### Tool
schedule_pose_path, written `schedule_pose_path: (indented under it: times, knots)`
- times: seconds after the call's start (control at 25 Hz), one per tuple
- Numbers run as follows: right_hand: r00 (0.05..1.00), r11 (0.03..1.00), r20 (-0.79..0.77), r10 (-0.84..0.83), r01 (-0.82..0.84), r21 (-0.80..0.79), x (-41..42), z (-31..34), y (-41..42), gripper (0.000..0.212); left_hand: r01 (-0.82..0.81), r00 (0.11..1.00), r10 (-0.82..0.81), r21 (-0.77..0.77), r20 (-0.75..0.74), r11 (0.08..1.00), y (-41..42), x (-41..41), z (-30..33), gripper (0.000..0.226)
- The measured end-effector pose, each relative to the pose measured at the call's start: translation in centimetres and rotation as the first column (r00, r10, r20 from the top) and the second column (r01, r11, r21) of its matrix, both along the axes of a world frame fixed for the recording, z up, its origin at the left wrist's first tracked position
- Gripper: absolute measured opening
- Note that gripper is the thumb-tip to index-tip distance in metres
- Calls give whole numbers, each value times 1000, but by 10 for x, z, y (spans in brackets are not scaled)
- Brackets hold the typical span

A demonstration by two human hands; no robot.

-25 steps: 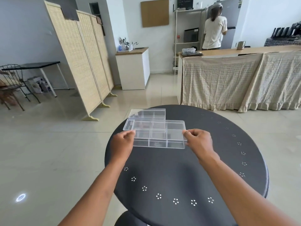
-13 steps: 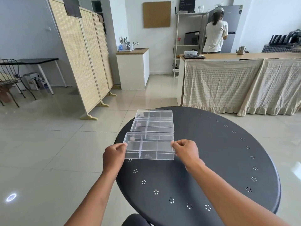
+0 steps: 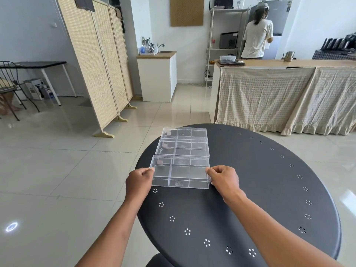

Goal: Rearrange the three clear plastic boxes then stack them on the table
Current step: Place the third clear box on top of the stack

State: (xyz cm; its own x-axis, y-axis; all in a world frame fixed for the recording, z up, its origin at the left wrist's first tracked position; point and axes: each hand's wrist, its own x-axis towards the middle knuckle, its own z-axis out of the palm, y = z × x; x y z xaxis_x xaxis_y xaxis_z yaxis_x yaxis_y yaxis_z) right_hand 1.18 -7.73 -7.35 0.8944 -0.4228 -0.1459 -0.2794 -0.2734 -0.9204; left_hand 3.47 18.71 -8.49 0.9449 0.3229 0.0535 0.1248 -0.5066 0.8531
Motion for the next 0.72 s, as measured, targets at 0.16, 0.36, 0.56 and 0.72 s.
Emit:
schedule_pose_path:
  times: [0.16,0.36,0.56,0.72]
  knots:
    - [1000,1000,6,-10,10,10,0,-1,-1,23,19,1000,-19,8,6,1000,-2,-1,3,35]
    - [1000,1000,17,-11,10,16,0,-1,-2,23,17,1000,-17,6,3,1000,-3,-3,6,41]
    - [1000,1000,15,-18,17,18,-1,1,-2,24,40,999,-40,6,1,999,-4,-4,10,28]
    - [1000,1000,14,-15,14,14,-1,1,-1,25,45,999,-45,0,0,999,-4,-4,11,27]
